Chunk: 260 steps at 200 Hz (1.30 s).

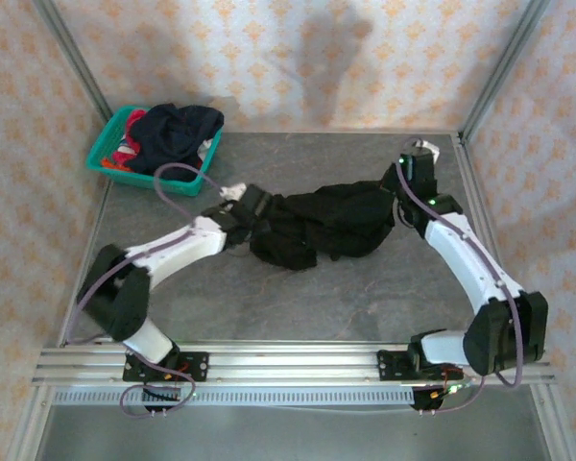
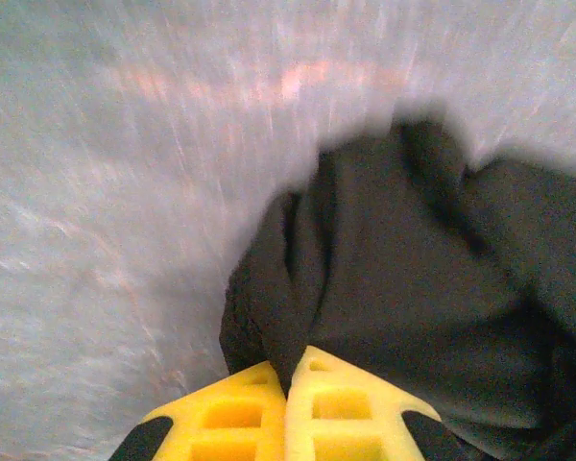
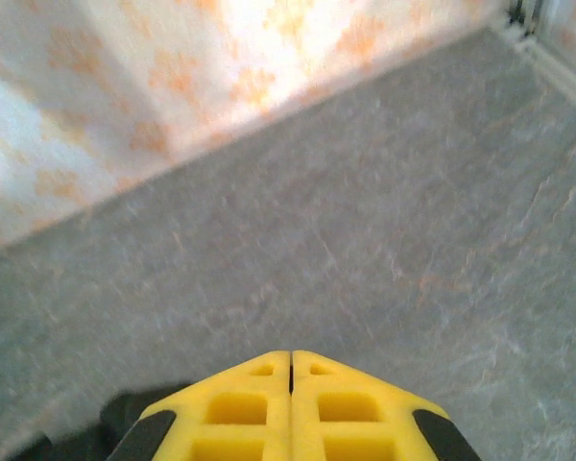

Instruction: Fold and stack the t-shirts

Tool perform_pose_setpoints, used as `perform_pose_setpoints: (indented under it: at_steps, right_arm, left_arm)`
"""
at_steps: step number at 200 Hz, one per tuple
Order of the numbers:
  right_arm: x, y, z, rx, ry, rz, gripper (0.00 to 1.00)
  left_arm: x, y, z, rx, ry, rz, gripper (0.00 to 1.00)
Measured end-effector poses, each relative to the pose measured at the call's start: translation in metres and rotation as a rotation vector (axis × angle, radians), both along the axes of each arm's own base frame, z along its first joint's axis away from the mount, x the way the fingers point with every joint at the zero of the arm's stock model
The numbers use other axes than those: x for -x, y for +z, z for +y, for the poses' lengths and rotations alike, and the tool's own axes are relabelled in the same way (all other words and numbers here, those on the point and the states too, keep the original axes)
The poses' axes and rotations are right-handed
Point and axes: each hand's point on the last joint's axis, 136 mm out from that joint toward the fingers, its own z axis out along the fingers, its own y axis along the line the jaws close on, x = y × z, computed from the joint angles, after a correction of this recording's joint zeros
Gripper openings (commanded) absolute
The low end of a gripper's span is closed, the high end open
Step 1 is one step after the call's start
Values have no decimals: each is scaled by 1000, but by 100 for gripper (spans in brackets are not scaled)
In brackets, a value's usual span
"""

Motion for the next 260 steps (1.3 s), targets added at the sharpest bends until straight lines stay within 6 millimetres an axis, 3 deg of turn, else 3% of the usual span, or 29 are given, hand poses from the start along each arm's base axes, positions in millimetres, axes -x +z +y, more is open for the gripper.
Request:
perform_pose_setpoints:
  at_steps: [16,35,59,85,112,141,175,220,243,260]
  right_arm:
    - [8,43,-12,-9,-22,-101,0]
    - [28,101,-28,-19,-56,-241,0]
    - [66,164,-40,-37,-80,-413,0]
    - [95,197,-44,-57,-80,-524,0]
    - [98,203,-43,-58,-75,-538,0]
    - [79,187,-37,-53,-57,-483,0]
    - [43,150,-26,-43,-16,-367,0]
    - [-9,63,-13,-8,15,-117,0]
    - [-4,24,-11,-7,33,-40,0]
    - [15,16,-13,-7,34,-37,0]
  left_arm:
    - [-4,55,33,-17,52,-110,0]
    - [5,116,73,-53,113,-221,0]
    - [28,174,98,-90,131,-324,0]
    - [52,217,112,-109,124,-410,0]
    - [62,236,119,-139,113,-443,0]
    - [52,230,115,-180,88,-410,0]
    - [26,196,103,-247,53,-305,0]
    - [-9,129,89,-322,19,-136,0]
    - [-5,94,88,-330,8,-63,0]
    - [5,85,92,-328,11,-46,0]
